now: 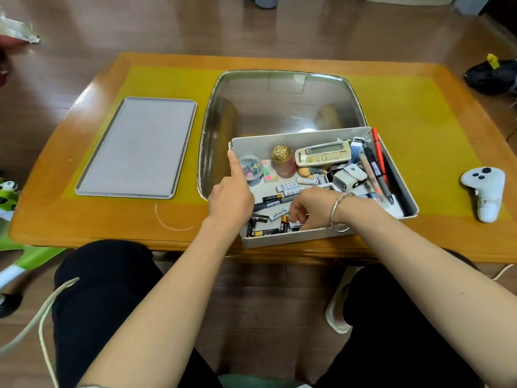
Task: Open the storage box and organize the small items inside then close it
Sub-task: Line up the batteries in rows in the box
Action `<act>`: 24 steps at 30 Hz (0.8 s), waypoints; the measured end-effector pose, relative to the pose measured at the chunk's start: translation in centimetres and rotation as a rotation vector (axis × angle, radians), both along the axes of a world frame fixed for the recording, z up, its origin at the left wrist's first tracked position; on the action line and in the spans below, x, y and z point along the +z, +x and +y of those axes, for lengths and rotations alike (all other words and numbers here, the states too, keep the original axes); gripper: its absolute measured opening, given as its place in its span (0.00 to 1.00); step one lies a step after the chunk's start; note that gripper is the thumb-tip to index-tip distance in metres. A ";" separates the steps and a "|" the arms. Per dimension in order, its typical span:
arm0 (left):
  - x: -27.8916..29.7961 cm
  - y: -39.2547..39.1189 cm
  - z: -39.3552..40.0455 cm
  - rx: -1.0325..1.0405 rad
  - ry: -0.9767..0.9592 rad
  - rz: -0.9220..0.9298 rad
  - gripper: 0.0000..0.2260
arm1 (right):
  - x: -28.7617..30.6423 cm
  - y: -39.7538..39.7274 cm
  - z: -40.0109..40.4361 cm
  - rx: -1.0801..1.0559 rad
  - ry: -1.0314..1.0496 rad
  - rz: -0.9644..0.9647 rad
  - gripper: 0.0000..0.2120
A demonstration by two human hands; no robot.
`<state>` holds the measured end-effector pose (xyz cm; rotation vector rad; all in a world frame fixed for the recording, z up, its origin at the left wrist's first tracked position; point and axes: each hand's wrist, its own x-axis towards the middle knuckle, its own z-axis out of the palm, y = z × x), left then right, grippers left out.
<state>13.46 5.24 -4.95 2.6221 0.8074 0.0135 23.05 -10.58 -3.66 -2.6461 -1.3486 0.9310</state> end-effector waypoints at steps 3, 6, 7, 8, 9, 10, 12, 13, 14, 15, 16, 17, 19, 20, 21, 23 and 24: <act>0.1 -0.2 0.2 -0.018 -0.035 -0.012 0.39 | -0.8 0.1 1.1 0.045 -0.057 -0.034 0.08; 0.1 -0.4 0.8 -0.040 -0.081 -0.055 0.37 | -1.2 0.5 1.6 -0.003 0.048 -0.138 0.04; 0.0 -0.5 1.1 -0.059 -0.099 -0.073 0.35 | -1.3 0.7 1.6 -0.040 0.091 -0.183 0.04; 0.0 -0.7 1.4 -0.083 -0.115 -0.090 0.33 | -1.2 1.0 1.4 -0.070 0.122 -0.214 0.05; -0.1 -0.9 1.7 -0.105 -0.129 -0.105 0.32 | -1.2 1.3 1.2 -0.097 0.139 -0.221 0.04; -0.1 -1.1 2.0 -0.122 -0.147 -0.116 0.30 | -1.1 1.5 0.9 -0.113 0.154 -0.212 0.04; -0.3 -1.5 2.4 -0.141 -0.188 -0.125 0.29 | -0.8 1.8 0.3 -0.119 0.150 -0.188 0.10; -0.4 -1.6 2.5 -0.143 -0.198 -0.124 0.29 | -0.7 1.9 -0.1 -0.106 0.119 -0.176 0.13; -0.5 -1.6 2.5 -0.141 -0.200 -0.124 0.29 | -0.6 1.9 -0.3 -0.087 0.067 -0.168 0.16; -0.6 -1.5 2.5 -0.134 -0.195 -0.127 0.29 | -0.6 1.8 -0.5 -0.065 0.000 -0.170 0.18; -0.6 -1.5 2.4 -0.128 -0.188 -0.132 0.29 | -0.6 1.8 -0.6 -0.037 -0.062 -0.187 0.19; -0.7 -1.5 2.3 -0.123 -0.180 -0.139 0.29 | -0.8 1.7 -0.6 -0.009 -0.108 -0.216 0.18; -0.9 -1.5 2.2 -0.114 -0.171 -0.145 0.29 | -1.1 1.5 -0.4 0.010 -0.114 -0.253 0.14; -1.0 -1.5 2.2 -0.109 -0.170 -0.144 0.29 | -1.1 1.5 -0.3 -0.007 -0.074 -0.239 0.12; -1.0 -1.5 2.1 -0.103 -0.172 -0.141 0.29 | -1.1 1.5 -0.1 -0.040 -0.010 -0.200 0.12; -1.1 -1.5 2.1 -0.093 -0.170 -0.138 0.29 | -0.9 1.3 0.6 -0.107 0.126 -0.135 0.14; -1.1 -1.5 2.1 -0.090 -0.166 -0.140 0.29 | -0.9 1.2 1.1 -0.113 0.165 -0.156 0.14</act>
